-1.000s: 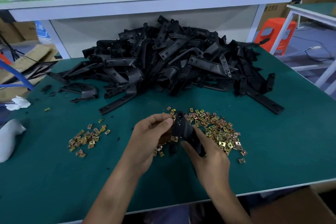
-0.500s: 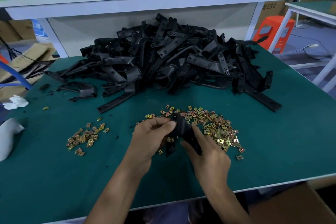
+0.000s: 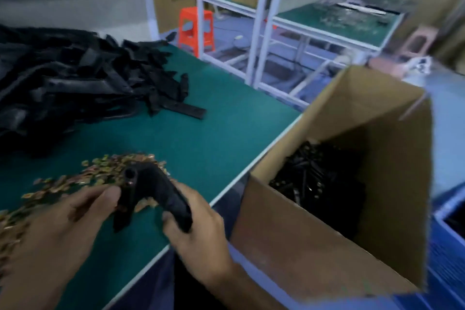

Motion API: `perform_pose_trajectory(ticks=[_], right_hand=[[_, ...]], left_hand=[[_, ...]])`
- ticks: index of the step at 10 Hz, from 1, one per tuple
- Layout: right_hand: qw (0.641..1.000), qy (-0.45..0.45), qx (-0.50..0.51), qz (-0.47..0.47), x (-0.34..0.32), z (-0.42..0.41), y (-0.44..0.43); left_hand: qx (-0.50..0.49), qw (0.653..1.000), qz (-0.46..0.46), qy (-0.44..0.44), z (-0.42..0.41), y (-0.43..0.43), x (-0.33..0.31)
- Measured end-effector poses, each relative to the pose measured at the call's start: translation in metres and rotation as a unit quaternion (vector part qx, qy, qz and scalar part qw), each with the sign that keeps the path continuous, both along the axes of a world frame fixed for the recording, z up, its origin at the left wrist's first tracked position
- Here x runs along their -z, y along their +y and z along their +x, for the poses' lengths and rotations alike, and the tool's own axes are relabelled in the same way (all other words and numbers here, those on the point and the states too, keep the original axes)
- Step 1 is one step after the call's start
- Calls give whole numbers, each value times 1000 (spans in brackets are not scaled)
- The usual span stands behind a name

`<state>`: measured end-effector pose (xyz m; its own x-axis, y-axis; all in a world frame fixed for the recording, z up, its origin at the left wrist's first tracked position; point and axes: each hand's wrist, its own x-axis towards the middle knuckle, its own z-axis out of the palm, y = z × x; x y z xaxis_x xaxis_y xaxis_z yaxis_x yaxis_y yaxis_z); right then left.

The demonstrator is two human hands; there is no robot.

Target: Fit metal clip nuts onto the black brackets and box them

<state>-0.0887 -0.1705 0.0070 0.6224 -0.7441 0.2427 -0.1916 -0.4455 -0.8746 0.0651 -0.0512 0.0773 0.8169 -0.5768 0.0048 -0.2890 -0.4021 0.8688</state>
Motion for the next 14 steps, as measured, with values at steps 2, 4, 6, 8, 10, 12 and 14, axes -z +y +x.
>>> perform_pose_trajectory(ticks=[2, 4, 6, 8, 10, 12, 14], right_hand=[[895, -193, 343, 208, -22, -117, -92], [822, -251, 313, 404, -35, -136, -119], [966, -47, 117, 226, -38, -33, -118], [969, 220, 34, -104, -47, 112, -221], [921, 347, 84, -157, -18, 165, -249], [970, 228, 58, -61, -25, 140, -223], [991, -22, 30, 126, -30, 86, -111]], left_hand=[[48, 996, 71, 2, 20, -33, 57], [43, 998, 40, 36, 18, -10, 33], [-50, 994, -8, 92, 0, 20, 3], [-89, 991, -24, 99, 6, 50, 5], [-139, 987, -10, 80, 17, 75, 23], [-98, 990, 89, -54, 37, 40, 34], [-44, 946, 192, -256, 93, -45, 38]])
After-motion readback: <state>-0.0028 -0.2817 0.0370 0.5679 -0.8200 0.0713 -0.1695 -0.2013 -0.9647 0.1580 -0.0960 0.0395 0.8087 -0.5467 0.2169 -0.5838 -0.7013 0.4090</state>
